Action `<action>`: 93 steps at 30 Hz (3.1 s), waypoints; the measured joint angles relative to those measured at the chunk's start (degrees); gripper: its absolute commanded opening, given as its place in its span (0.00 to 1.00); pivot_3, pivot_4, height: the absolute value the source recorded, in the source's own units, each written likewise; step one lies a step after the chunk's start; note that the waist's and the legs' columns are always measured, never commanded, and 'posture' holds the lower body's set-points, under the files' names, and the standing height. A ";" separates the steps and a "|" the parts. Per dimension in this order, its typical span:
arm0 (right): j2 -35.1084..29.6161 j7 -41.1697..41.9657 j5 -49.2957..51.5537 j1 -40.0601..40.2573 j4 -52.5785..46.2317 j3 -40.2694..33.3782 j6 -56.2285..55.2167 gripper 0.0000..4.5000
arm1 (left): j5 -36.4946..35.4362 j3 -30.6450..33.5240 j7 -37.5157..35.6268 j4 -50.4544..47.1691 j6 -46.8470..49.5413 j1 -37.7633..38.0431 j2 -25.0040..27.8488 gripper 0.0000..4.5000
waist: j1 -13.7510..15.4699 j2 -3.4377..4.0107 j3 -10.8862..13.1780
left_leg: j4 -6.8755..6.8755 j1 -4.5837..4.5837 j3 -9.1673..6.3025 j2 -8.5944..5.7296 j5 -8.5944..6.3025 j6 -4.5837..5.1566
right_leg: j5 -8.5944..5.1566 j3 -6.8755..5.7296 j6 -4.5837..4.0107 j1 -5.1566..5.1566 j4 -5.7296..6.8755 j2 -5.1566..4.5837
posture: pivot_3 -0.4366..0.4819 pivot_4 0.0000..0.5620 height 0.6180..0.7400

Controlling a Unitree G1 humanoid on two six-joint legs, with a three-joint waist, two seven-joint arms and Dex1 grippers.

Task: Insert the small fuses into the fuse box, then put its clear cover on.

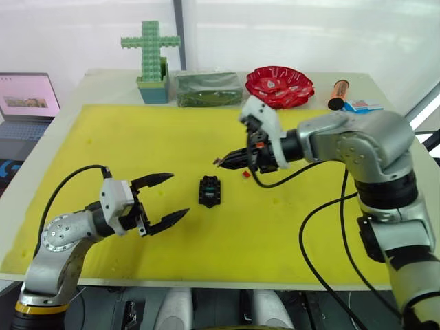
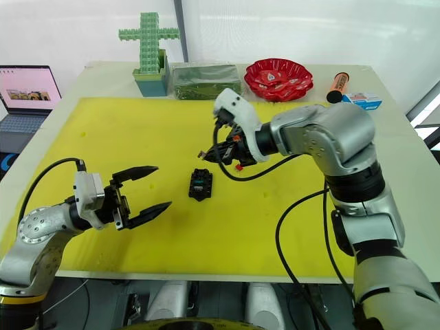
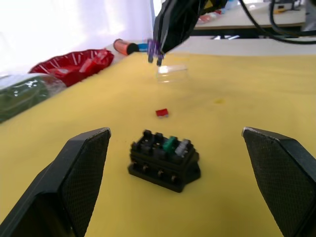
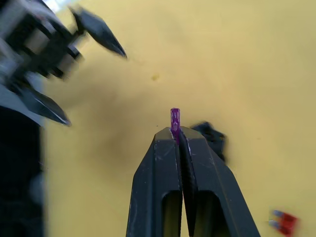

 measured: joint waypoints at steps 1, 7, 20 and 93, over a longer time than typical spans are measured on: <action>-0.47 0.15 -1.59 0.15 0.06 1.94 -1.51 0.00 | 0.12 0.00 0.31 0.34 -0.01 -0.06 -0.11 1.00 | -0.15 0.01 0.01 | -0.03 0.00 0.13 -0.04 0.00 0.00 | 0.01 0.04 0.02 -0.02 0.00 -0.09 | 0.48 0.27 1.00; 0.35 1.83 -5.31 -1.63 0.31 8.66 -3.77 0.00 | 1.01 -0.65 1.11 3.46 0.00 -1.92 -2.17 1.00 | -0.64 0.02 0.02 | -0.05 -0.01 0.11 -0.03 0.00 0.01 | 0.06 0.03 0.11 -0.12 0.20 -0.06 | 0.48 0.27 1.00; 6.98 4.92 -7.97 -6.30 2.95 14.66 -2.81 0.00 | 1.70 -4.76 -0.10 7.20 1.15 -4.58 -3.86 1.00 | -1.43 0.01 0.01 | -0.04 -0.01 0.04 -0.02 0.00 0.00 | 0.07 0.00 0.12 -0.11 0.28 -0.04 | 0.48 0.27 1.00; 9.97 14.33 -26.95 -3.88 11.59 21.17 -17.00 0.00 | 5.06 -6.68 -1.05 15.59 0.70 -11.01 -4.23 1.00 | -1.42 0.00 0.00 | -0.03 0.00 0.00 -0.05 0.00 0.00 | 0.13 -0.03 0.28 -0.26 0.60 -0.04 | 0.48 0.27 1.00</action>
